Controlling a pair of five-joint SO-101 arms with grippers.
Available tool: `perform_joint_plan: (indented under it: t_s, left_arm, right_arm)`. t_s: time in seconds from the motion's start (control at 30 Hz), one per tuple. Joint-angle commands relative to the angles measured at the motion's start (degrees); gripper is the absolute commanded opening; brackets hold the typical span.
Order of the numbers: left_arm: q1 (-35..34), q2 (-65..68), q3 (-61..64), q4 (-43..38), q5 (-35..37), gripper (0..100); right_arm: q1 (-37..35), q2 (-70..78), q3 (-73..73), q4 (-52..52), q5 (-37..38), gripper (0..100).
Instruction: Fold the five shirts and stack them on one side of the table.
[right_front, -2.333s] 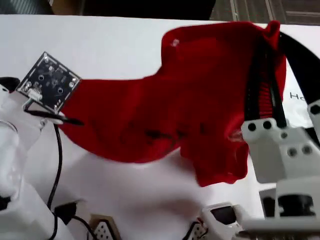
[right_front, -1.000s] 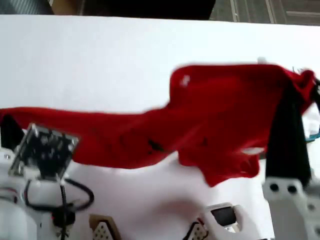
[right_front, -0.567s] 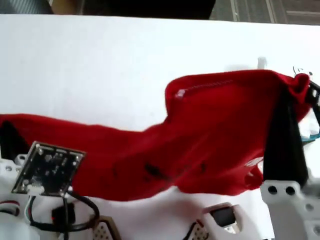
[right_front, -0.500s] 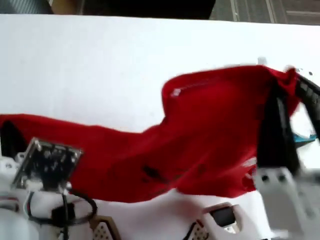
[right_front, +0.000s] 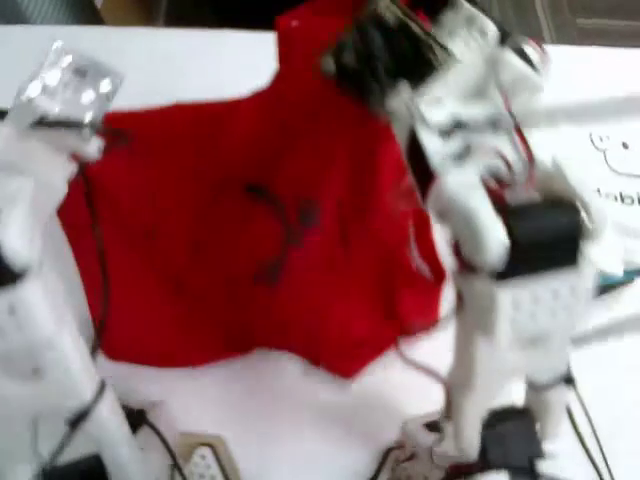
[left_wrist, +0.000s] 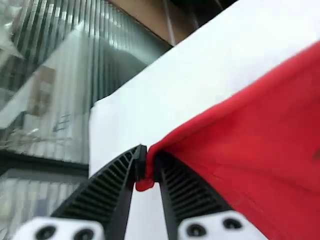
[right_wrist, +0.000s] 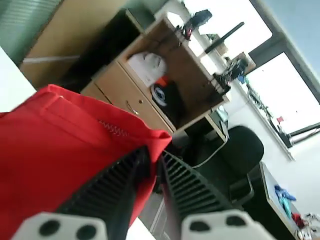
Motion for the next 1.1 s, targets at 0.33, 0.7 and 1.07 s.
perform_joint_plan:
  t_s: [0.33,0.7,1.07]
  left_arm:
    - [4.1,21.1,-0.7,-12.7,0.3,2]
    - [4.0,29.9,-17.9,-5.4,0.6,2]
    - [3.7,39.8,-18.6,-3.3,0.2,2]
  right_arm:
    - [2.5,21.7,-0.2,-18.2,-0.1,2.1]
    - [-0.5,31.9,-14.9,-23.5,0.0,2.1]
    - [0.0,40.1,-17.0,-21.2,0.0,2.1]
